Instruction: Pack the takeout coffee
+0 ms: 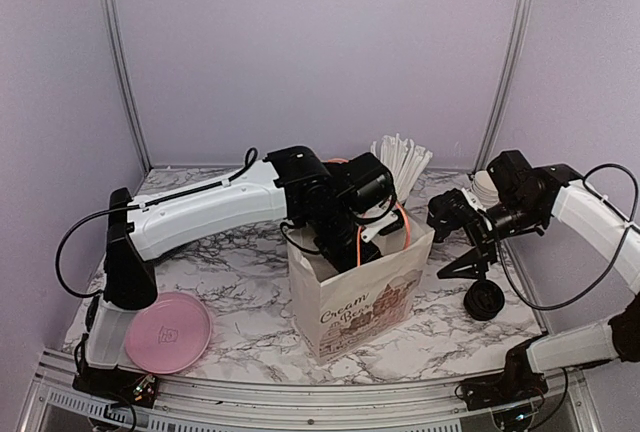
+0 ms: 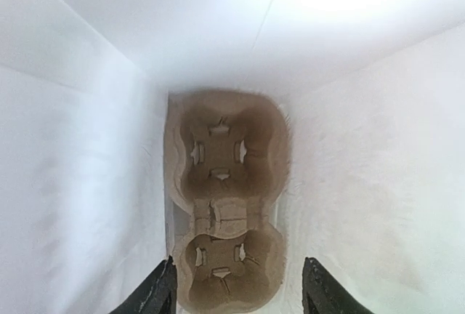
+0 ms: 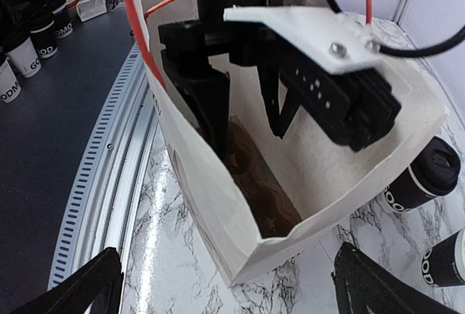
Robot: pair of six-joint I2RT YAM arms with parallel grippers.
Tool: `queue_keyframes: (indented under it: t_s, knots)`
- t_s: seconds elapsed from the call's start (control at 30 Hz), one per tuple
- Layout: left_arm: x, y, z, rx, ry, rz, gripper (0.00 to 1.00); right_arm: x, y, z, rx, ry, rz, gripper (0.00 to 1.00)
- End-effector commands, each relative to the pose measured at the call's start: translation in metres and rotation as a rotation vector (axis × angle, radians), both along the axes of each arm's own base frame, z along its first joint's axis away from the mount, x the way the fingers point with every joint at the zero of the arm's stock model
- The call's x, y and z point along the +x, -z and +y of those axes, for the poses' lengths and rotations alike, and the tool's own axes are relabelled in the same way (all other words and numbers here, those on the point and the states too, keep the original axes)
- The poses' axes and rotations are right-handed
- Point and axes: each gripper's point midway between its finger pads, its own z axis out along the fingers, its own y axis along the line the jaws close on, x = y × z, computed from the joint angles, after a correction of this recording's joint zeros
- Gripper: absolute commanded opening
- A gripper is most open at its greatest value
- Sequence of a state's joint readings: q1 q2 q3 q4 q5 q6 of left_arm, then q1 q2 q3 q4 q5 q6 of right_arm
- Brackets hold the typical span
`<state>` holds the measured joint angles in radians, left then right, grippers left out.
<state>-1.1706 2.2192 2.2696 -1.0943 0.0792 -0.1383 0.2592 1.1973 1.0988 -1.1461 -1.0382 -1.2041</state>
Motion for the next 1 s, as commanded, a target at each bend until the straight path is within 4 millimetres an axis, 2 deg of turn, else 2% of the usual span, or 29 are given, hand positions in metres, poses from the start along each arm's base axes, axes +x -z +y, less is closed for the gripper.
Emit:
queue_keyframes:
  t_s: [0.0,0.13,0.23,0.3,0.37,0.43,0.53,0.6,0.67,0.77,0.9,0.93,0.97]
  knots:
    - [-0.002,-0.093,0.001,-0.191,0.034,-0.099,0.59,0.0,-0.02,0.006,0.047,-0.018,0.003,0.98]
    - [0.0,-0.15,0.004,-0.325,0.038,-0.187,0.6,0.003,-0.027,0.009,0.073,-0.016,0.015,0.99]
    - [-0.006,-0.195,0.014,-0.432,0.042,-0.233,0.59,0.005,-0.032,0.011,0.087,-0.019,0.027,0.99]
    - [-0.011,-0.217,0.025,-0.481,0.038,-0.245,0.58,0.006,-0.034,0.012,0.089,-0.019,0.034,0.99]
    - [-0.013,-0.229,0.038,-0.504,0.018,-0.266,0.55,0.007,-0.035,0.012,0.09,-0.016,0.034,0.99]
    - [-0.008,-0.232,0.053,-0.494,-0.033,-0.303,0.53,0.007,-0.036,0.012,0.092,-0.015,0.036,0.99]
    - [0.008,-0.22,0.075,-0.428,-0.139,-0.37,0.53,0.008,-0.036,0.012,0.094,-0.012,0.032,0.99]
    - [0.023,-0.209,0.085,-0.377,-0.214,-0.415,0.6,0.008,-0.036,0.012,0.097,-0.009,0.031,0.99]
    - [0.036,-0.199,0.09,-0.335,-0.263,-0.439,0.65,0.008,-0.036,0.012,0.1,-0.008,0.03,0.99]
    - [0.048,-0.186,0.086,-0.31,-0.265,-0.419,0.64,0.008,-0.037,0.012,0.101,-0.008,0.027,0.99]
    - [0.068,-0.165,0.077,-0.274,-0.259,-0.391,0.56,0.007,-0.039,0.012,0.102,-0.008,0.021,0.99]
    - [0.072,-0.164,0.076,-0.273,-0.253,-0.388,0.49,0.006,-0.04,0.012,0.104,-0.008,0.016,0.99]
    - [0.076,-0.164,0.075,-0.273,-0.248,-0.39,0.29,0.006,-0.041,0.012,0.106,-0.009,0.011,0.99]
